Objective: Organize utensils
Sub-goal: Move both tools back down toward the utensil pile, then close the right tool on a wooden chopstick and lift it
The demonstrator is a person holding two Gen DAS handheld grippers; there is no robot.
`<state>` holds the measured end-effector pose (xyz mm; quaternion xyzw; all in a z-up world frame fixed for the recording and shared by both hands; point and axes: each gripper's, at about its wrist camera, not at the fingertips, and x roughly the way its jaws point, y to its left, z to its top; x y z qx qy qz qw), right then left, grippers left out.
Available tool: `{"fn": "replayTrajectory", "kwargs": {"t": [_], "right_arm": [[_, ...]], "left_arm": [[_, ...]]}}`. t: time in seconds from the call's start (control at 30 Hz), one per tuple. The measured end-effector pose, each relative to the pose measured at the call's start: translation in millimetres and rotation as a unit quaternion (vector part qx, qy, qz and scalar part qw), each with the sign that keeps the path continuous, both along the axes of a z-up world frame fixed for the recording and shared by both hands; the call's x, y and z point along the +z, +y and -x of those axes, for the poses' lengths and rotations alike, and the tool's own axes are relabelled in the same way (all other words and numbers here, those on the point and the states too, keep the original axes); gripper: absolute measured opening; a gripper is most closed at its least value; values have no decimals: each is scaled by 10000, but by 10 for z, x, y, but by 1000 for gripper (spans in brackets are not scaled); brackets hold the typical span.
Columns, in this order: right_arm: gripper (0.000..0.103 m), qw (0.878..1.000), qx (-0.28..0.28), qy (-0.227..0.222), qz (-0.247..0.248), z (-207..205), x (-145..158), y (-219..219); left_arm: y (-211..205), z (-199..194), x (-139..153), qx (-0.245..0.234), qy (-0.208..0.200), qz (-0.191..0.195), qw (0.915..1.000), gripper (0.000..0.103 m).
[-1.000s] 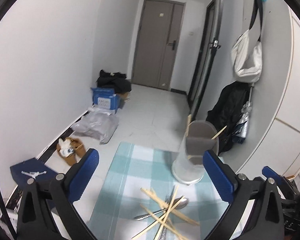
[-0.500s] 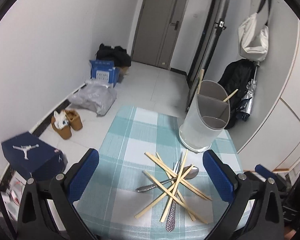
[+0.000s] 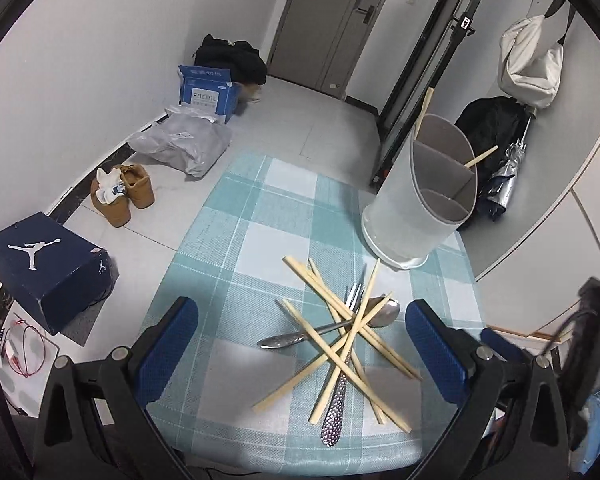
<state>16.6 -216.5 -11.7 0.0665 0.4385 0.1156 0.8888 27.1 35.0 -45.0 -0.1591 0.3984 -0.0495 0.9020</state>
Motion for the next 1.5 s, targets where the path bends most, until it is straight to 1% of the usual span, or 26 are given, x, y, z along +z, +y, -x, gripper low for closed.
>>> {"fn": "replayTrajectory", "kwargs": {"t": [0.1, 0.13, 0.17, 0.27, 0.33, 0.4, 0.43, 0.53, 0.57, 0.63, 0.7, 0.73, 0.8, 0.9, 0.93, 0.97, 1.07, 1.13, 1.23, 1.33, 1.4, 1.5], "right_arm": [[94, 9999, 19, 123, 74, -59, -55, 43], [93, 9998, 60, 160, 95, -80, -62, 67], [91, 9997, 136, 193, 94, -107, -61, 97], [90, 9988, 411, 243, 138, -213, -34, 228], [88, 9982, 525, 263, 130, -314, -36, 321], [81, 9980, 534, 339, 26, -443, -63, 391], [77, 9980, 516, 370, -21, -493, -75, 415], [71, 9973, 421, 547, -260, -695, -153, 477], [66, 9972, 372, 597, -265, -746, -180, 489], [63, 9963, 248, 757, -326, -866, -261, 506], [57, 9947, 121, 941, -386, -958, -338, 506], [52, 9938, 45, 1011, -451, -999, -372, 503], [51, 9926, 7, 1104, -503, -1068, -429, 518], [44, 9925, -22, 1142, -446, -1121, -486, 559], [38, 9918, -69, 1222, -362, -1152, -519, 583], [27, 9911, -152, 1301, -250, -1166, -543, 593], [15, 9920, -264, 1207, -254, -1164, -567, 596], [8, 9919, -256, 1193, -365, -1146, -572, 590], [7, 9925, -255, 1097, -482, -1106, -545, 585], [6, 9934, -249, 939, -609, -1066, -455, 575], [6, 9942, -180, 806, -691, -1049, -342, 564], [5, 9964, -65, 469, -707, -988, -152, 572]], "left_arm": [[94, -25, 22, 143, 24, 218, 9997, 102], [115, -38, 21, 192, 54, 238, 9995, 102], [140, -50, 19, 238, 83, 271, 9993, 102], [232, -95, 14, 377, 150, 405, 9984, 102], [325, -131, 13, 460, 193, 564, 9972, 102], [429, -158, 17, 531, 177, 796, 9953, 102], [466, -172, 16, 619, 188, 822, 9945, 102], [597, -188, 3, 894, 185, 953, 9913, 102], [616, -194, -6, 949, 208, 976, 9905, 102], [682, -208, -42, 1056, 282, 1135, 9875, 102], [719, -216, -65, 1114, 326, 1228, 9856, 102], [737, -223, -74, 1130, 349, 1281, 9847, 102], [760, -229, -96, 1155, 393, 1366, 9831, 102], [789, -237, -107, 1169, 432, 1394, 9824, 102], [803, -237, -108, 1187, 448, 1373, 9824, 102], [804, -235, -113, 1223, 460, 1358, 9821, 102], [840, -239, -122, 1251, 474, 1396, 9811, 102], [846, -236, -119, 1258, 465, 1387, 9812, 102], [844, -249, -124, 1264, 479, 1323, 9820, 102], [826, -255, -136, 1255, 494, 1251, 9829, 102], [803, -265, -150, 1224, 529, 1192, 9839, 102], [739, -278, -201, 1145, 635, 1101, 9853, 102]]}}
